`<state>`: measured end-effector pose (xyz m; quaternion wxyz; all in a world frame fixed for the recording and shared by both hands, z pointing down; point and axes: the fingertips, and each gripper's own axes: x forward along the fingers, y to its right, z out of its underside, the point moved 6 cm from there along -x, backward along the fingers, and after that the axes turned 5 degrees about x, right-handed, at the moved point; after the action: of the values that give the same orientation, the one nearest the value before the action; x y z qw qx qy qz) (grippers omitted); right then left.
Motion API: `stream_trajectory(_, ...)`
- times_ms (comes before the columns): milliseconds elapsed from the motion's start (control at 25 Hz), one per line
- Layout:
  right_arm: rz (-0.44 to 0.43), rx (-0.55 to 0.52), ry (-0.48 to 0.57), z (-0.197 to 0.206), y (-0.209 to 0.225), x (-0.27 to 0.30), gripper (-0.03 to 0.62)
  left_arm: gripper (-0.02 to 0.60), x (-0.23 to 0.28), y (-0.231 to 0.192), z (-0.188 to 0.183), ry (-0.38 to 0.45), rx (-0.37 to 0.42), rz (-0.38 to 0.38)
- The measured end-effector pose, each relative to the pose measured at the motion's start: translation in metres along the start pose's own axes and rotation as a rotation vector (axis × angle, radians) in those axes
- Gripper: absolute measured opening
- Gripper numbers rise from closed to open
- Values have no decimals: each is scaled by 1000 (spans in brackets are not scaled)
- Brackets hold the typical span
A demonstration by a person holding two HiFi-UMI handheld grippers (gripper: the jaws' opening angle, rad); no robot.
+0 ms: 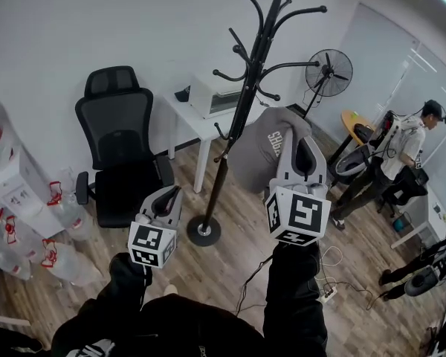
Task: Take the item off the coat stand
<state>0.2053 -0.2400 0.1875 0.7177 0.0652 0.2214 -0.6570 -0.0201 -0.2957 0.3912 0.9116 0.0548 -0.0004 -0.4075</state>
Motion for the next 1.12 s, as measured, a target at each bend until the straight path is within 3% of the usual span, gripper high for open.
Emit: stream_trajectory(1120, -144, 156, -267, 133, 61, -267, 31, 35, -109, 186, 18, -70, 29, -85)
